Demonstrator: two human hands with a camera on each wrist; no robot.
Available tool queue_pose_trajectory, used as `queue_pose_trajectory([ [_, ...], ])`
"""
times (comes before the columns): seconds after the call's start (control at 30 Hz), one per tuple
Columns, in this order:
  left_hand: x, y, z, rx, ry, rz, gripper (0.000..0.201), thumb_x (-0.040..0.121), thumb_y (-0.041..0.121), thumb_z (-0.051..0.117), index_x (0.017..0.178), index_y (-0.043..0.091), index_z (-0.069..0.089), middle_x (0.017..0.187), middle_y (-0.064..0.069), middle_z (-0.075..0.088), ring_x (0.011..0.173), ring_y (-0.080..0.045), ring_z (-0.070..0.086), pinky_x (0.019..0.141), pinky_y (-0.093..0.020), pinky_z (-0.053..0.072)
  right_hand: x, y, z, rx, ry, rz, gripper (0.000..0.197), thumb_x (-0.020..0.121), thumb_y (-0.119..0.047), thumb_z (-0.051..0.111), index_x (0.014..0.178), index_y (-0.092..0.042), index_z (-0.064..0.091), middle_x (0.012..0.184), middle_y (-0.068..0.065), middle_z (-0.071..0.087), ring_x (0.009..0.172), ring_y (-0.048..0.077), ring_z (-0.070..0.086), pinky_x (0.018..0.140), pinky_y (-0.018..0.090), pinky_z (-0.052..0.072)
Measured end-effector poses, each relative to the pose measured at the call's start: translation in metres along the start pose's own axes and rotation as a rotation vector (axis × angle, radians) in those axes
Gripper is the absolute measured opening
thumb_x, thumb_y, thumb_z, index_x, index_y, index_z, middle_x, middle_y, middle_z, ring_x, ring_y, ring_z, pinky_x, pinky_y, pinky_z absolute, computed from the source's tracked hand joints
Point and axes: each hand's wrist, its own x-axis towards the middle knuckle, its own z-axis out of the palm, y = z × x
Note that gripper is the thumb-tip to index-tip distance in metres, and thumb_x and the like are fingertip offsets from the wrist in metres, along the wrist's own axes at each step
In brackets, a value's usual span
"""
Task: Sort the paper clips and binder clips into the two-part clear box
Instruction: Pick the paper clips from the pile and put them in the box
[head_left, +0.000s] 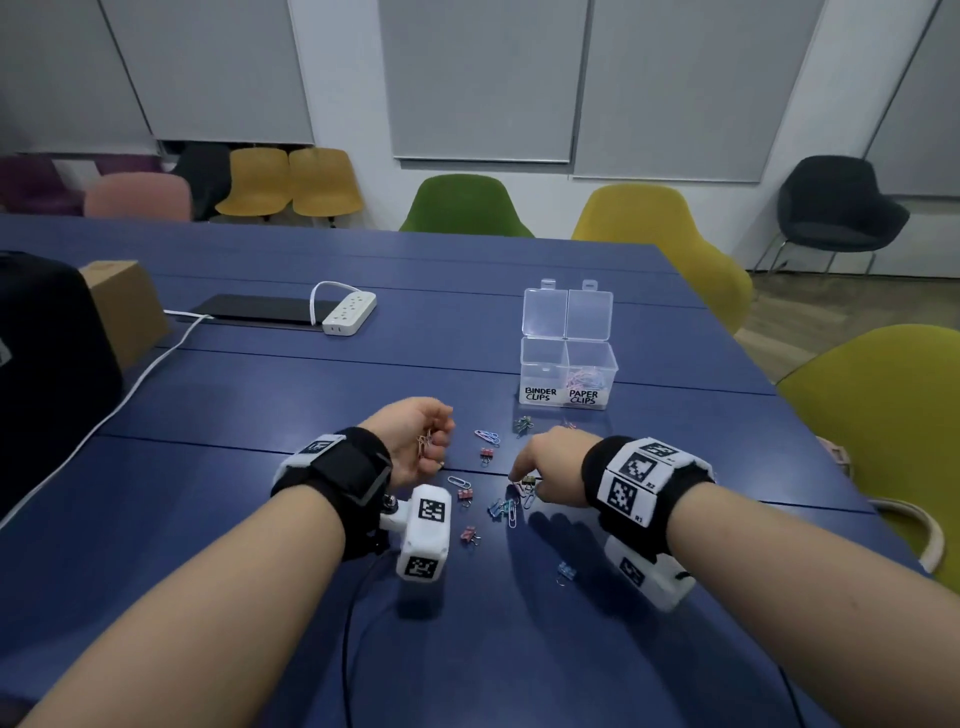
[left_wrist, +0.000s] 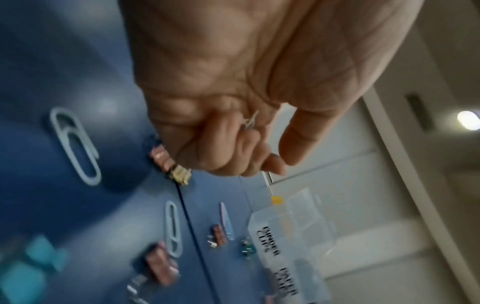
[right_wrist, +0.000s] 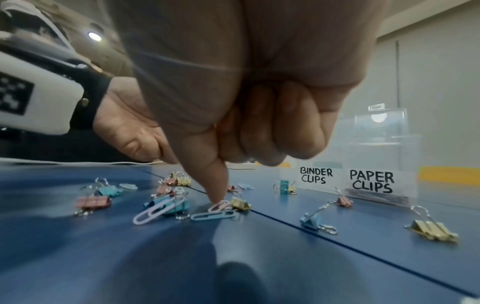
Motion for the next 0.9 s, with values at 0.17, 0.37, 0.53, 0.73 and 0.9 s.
queue_pose_trajectory([
  [0.17,-0.002,-0.002,0.006,1.002,0.176,0.173,0.015,0.087,0.023,0.064,0.078,0.013,0.058,0.056,0.0,0.048,0.045,-0.013,0.041,0.04,-0.013,0.031,-0.008,0.001,-0.003,-0.08,-0.077,-0.024,0.053,0.087,-0.002,0.047,0.132,-0.03,0.057,0.131,0.002,0.061,0.115,0.025,0.058,0.09,0.029,0.048],
  [0.37,0.008,-0.007,0.015,1.492,0.186,0.198,0.019,0.085,0.016,0.062,0.101,0.007,0.069,0.109,-0.009,0.068,0.094,-0.025,0.062,0.085,-0.032,0.051,-0.012,0.005,0.004,-0.06,-0.09,-0.001,0.054,0.083,-0.004,0.052,0.129,-0.033,0.059,0.128,0.0,0.063,0.111,0.025,0.061,0.091,0.032,0.052],
  [0.53,0.015,-0.009,0.017,1.605,0.193,0.147,0.013,0.085,0.022,0.063,0.091,0.011,0.064,0.1,-0.01,0.068,0.093,-0.026,0.064,0.085,-0.034,0.053,-0.009,0.005,0.006,-0.076,-0.057,-0.012,0.051,0.082,-0.001,0.056,0.124,-0.031,0.062,0.125,0.002,0.063,0.11,0.027,0.061,0.088,0.033,0.053],
  [0.73,0.01,-0.007,0.02,1.617,0.204,0.117,0.017,0.088,0.021,0.058,0.074,0.011,0.054,0.09,-0.01,0.061,0.079,-0.025,0.054,0.072,-0.031,0.048,-0.009,0.007,0.004,-0.134,-0.022,0.008,0.032,0.085,-0.009,0.059,0.113,-0.023,0.065,0.118,0.007,0.064,0.105,0.029,0.062,0.076,0.03,0.047],
  [0.9,-0.007,0.001,0.021,0.735,0.117,0.09,0.021,0.089,0.013,0.049,0.069,0.014,0.043,0.058,-0.002,0.036,0.046,-0.017,0.031,0.043,-0.018,0.025,-0.009,0.009,0.003,-0.129,-0.017,0.012,0.015,0.084,-0.012,0.061,0.096,-0.016,0.068,0.102,0.009,0.069,0.087,0.028,0.062,0.068,0.027,0.044],
])
